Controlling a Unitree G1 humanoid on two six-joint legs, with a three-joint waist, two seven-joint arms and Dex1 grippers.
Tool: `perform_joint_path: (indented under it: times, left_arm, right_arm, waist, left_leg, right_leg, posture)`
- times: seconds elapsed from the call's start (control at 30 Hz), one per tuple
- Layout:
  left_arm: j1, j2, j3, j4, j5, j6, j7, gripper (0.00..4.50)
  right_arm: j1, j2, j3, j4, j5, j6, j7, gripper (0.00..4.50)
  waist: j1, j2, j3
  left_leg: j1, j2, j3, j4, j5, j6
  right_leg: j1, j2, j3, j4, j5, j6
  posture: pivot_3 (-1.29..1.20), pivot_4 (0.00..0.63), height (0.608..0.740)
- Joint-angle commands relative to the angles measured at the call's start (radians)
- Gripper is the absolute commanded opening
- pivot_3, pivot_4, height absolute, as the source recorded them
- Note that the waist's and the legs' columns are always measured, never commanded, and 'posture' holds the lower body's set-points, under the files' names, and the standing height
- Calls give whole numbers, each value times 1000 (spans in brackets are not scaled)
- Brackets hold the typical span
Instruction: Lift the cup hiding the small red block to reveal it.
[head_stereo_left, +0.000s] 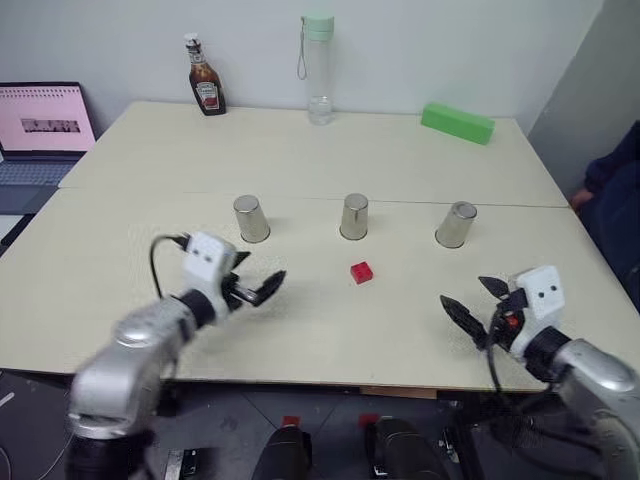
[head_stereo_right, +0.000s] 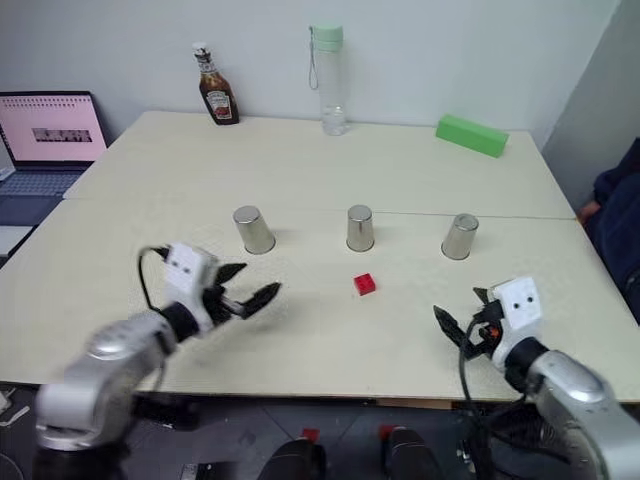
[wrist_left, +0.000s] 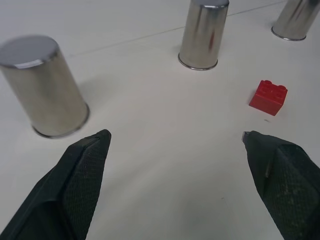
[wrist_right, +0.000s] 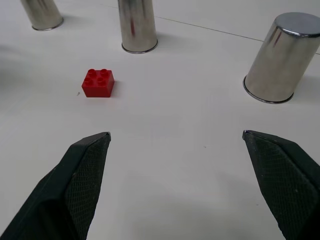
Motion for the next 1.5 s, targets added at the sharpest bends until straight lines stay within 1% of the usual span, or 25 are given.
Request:
perform_joint_path:
  times: [0.03,0.1,0.3,0.53,0.83,1.5]
  left_arm:
    - [2,54,11,10,-52,14,-86,4474]
    - [2,71,3,15,-49,9,-93,4474]
    - [-33,56,-9,25,-45,2,-60,4474]
    - [-71,48,-37,43,-40,-5,-48,4474]
    - [-74,66,-44,68,-38,-15,-65,4474]
    - [-88,72,-59,82,-52,-19,-91,4474]
  right_arm:
    - [-46,-27,-33,0,69,17,35,4500]
    - [-63,-29,-34,13,78,21,31,4500]
    - [-89,-26,-27,28,87,20,7,4500]
    - [-88,-16,-17,30,91,14,-6,4500]
    - [-67,0,-10,22,84,5,-13,4500]
    - [-85,-4,-9,32,85,5,-22,4500]
  waist:
    - [0,0,0]
    - [1,-2,1]
    - [7,-2,1]
    - [5,-2,1]
    - [5,-2,1]
    - [5,-2,1]
  left_leg:
    - [0,0,0,0,0,0]
    - [0,0,-1,-1,0,0]
    - [-3,0,-4,-3,0,0]
    - [-2,0,-3,-2,0,0]
    - [-2,0,-3,-2,0,0]
    - [-1,0,-3,-2,0,0]
  right_leg:
    - [0,0,0,0,0,0]
    - [0,0,1,0,0,1]
    - [-2,-1,-1,0,0,3]
    - [-1,-1,0,1,0,3]
    - [-1,-1,0,1,0,3]
    - [-1,-1,0,2,0,3]
  posture:
    - [0,150,740]
    - [0,150,740]
    - [0,150,740]
    - [0,150,740]
    - [0,150,740]
    - [0,150,740]
